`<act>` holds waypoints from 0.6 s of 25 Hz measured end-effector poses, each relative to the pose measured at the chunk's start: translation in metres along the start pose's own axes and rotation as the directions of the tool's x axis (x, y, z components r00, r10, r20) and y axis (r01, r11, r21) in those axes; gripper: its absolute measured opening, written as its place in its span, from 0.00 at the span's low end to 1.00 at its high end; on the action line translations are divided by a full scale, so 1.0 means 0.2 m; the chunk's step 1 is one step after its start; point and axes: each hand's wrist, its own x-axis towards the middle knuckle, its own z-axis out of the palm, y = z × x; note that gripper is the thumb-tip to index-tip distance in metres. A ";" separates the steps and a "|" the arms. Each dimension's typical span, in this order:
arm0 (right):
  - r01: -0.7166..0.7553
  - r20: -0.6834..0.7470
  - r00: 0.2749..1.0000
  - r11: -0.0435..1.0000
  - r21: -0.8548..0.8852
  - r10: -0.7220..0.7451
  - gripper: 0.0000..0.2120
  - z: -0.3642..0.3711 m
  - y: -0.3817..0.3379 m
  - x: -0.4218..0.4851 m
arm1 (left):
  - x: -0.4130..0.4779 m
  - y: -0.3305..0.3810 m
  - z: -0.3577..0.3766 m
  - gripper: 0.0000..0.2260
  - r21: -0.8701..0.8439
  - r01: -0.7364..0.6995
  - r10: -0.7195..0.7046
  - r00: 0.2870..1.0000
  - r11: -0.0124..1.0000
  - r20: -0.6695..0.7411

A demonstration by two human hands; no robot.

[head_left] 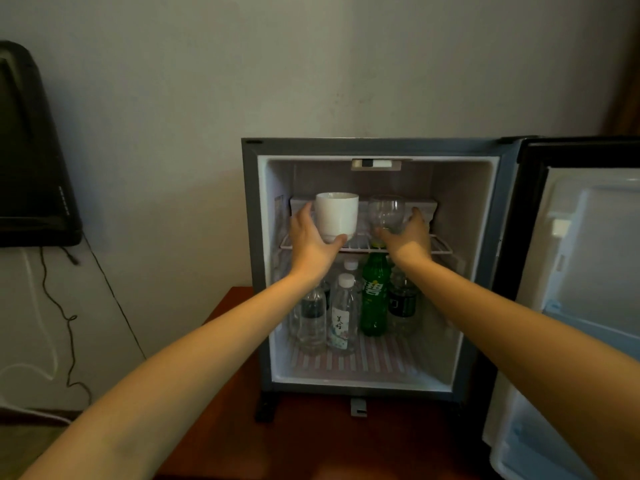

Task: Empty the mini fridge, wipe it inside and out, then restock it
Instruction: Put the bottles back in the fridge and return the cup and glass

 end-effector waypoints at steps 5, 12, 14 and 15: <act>0.205 0.027 0.979 0.979 -0.022 -0.204 0.29 -0.23 -0.02 -0.44 | -0.27 0.17 -0.11 0.21 0.116 -0.333 0.331 0.943 0.936 0.040; 0.386 -0.023 0.921 0.919 -0.084 -0.389 0.16 -0.75 0.20 -0.98 | -0.79 0.57 0.11 0.13 0.040 -0.658 0.620 0.726 0.752 0.297; 0.383 -0.027 0.920 0.913 -0.139 -0.390 0.15 -0.90 0.27 -1.08 | -0.92 0.69 0.21 0.18 -0.007 -0.689 0.640 0.670 0.725 0.377; 0.373 -0.034 0.923 0.913 -0.167 -0.383 0.15 -0.98 0.30 -1.13 | -0.98 0.75 0.25 0.21 -0.030 -0.691 0.641 0.652 0.722 0.406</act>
